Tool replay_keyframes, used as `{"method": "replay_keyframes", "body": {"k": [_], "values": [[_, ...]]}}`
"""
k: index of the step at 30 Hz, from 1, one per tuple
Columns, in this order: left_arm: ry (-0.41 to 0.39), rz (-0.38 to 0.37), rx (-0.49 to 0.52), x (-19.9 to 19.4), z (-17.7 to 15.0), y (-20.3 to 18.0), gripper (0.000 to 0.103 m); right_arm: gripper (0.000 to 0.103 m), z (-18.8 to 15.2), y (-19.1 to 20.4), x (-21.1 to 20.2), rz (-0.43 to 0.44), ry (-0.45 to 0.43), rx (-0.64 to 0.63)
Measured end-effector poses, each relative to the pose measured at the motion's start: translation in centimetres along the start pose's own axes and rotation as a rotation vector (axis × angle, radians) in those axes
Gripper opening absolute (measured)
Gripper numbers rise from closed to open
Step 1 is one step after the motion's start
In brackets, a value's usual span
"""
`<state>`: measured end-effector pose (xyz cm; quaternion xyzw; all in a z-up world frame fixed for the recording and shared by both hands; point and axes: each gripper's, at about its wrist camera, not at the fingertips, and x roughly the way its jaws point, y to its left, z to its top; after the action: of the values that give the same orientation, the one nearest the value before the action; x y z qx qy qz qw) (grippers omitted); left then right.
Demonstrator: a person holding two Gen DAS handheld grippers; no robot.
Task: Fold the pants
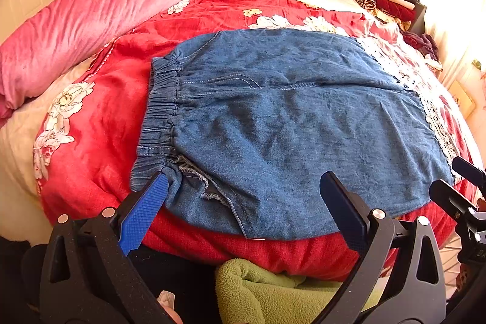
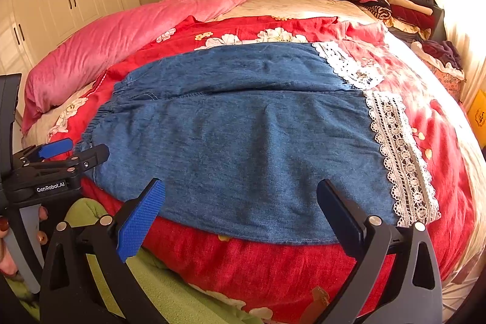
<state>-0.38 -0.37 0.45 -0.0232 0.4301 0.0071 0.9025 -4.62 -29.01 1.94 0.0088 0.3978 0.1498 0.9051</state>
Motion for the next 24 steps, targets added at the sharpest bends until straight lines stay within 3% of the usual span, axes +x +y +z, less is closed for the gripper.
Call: {"method": "replay_keyframes", "body": {"k": [24], "values": [[-0.011, 0.009, -0.003, -0.21, 0.38, 0.58, 0.094, 0.099, 0.26, 0.00, 0.40, -0.005, 0.014, -0.009]]}}
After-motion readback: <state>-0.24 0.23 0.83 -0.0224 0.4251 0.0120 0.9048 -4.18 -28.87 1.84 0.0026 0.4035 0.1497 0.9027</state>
